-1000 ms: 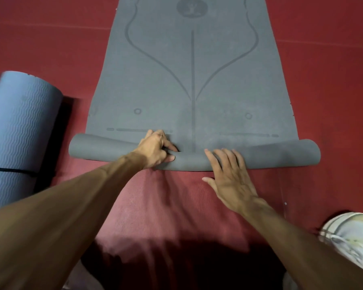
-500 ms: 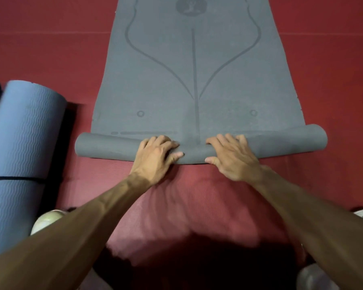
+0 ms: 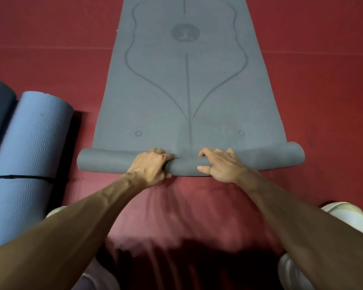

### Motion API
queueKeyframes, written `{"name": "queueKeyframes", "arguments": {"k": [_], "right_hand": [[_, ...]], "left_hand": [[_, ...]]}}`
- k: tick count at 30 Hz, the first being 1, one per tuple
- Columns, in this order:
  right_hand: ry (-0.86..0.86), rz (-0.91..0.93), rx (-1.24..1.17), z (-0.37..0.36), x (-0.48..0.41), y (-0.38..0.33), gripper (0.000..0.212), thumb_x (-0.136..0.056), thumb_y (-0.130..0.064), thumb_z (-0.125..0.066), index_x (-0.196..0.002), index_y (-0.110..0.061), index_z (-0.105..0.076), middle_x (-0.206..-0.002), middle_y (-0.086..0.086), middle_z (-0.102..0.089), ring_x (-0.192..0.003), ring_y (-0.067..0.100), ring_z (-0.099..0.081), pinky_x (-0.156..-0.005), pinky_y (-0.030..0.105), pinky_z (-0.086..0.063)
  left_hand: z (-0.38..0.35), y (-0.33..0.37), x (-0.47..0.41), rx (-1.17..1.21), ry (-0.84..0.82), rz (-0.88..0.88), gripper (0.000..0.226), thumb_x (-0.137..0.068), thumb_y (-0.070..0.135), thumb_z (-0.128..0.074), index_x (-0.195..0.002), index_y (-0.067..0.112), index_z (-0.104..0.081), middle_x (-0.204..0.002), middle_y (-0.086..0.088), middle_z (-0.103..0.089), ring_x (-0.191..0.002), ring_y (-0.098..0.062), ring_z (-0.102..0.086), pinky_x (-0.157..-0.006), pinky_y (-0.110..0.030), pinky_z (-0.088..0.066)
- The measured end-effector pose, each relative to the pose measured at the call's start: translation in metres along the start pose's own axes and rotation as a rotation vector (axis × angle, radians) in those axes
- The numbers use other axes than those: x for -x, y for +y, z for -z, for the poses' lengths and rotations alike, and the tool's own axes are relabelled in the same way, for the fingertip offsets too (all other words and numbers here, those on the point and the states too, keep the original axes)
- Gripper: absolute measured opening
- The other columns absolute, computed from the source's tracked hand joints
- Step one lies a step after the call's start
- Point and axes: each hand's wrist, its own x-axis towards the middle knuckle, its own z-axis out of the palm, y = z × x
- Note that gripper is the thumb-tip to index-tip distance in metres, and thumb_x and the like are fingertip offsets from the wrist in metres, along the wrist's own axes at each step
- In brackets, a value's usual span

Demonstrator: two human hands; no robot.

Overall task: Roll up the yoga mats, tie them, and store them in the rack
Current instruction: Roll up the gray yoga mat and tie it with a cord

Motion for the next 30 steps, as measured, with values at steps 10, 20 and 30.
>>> {"name": "queueKeyframes", "arguments": {"k": [10, 20, 30], "right_hand": [[-0.049, -0.008, -0.078, -0.028, 0.044, -0.007, 0.036, -0.092, -0.05, -0.05, -0.12, -0.027, -0.045, -0.124, -0.008, -0.054, -0.119, 0.015, -0.044, -0.095, 0.036, -0.024], [0.531, 0.074, 0.075, -0.061, 0.055, -0.007, 0.038, -0.087, -0.045, -0.045, -0.115, -0.028, -0.064, -0.105, 0.001, -0.057, -0.094, 0.021, -0.045, -0.083, 0.039, -0.035], [0.449, 0.153, 0.037, -0.057, 0.032, 0.01, 0.057, -0.072, -0.05, -0.064, -0.122, -0.024, -0.063, -0.109, -0.009, -0.062, -0.101, 0.017, -0.055, -0.087, 0.034, -0.029]], "left_hand": [[-0.02, 0.021, 0.047, -0.023, -0.043, -0.032, 0.045, -0.085, 0.04, -0.063, -0.119, 0.019, -0.042, -0.114, -0.002, -0.061, -0.11, -0.024, -0.054, -0.083, -0.035, -0.04], [0.0, 0.009, 0.003, 0.136, -0.222, 0.026, 0.034, -0.081, 0.027, -0.071, -0.108, 0.017, -0.054, -0.1, -0.006, -0.065, -0.095, -0.028, -0.06, -0.071, -0.027, -0.038], [-0.016, -0.012, -0.025, 0.29, -0.12, 0.076, 0.024, -0.084, 0.022, -0.069, -0.108, 0.019, -0.071, -0.099, 0.001, -0.044, -0.11, -0.021, -0.049, -0.094, -0.027, -0.035]]}}
